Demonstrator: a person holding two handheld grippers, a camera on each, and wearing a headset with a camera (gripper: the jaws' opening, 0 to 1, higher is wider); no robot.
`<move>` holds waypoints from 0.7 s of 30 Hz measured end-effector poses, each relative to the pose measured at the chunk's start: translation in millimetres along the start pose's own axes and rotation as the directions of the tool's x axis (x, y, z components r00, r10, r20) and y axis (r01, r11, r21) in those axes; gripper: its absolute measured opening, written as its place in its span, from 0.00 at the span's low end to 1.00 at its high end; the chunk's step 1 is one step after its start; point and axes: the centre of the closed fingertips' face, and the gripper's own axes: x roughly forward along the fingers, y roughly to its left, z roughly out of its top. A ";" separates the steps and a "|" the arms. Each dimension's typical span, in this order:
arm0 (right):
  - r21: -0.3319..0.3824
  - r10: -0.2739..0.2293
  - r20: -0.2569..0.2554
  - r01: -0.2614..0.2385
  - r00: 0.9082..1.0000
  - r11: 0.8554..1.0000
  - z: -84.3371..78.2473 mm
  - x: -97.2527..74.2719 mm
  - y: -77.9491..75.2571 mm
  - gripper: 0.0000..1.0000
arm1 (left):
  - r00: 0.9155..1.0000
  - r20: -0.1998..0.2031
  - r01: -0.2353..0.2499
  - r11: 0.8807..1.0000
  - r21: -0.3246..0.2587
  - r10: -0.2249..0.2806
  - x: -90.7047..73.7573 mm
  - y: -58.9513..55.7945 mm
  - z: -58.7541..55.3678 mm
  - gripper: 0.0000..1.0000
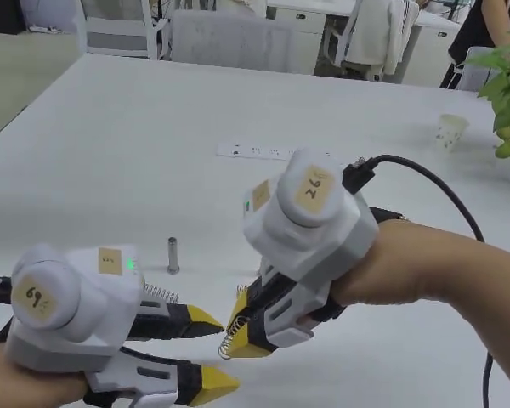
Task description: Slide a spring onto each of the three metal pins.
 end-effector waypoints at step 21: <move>0.021 -0.019 -0.011 0.020 1.000 1.000 -10.8 -6.1 -3.8 0.08 | 0.996 0.040 -0.078 0.993 -0.086 0.081 -15.8 17.9 -3.6 0.64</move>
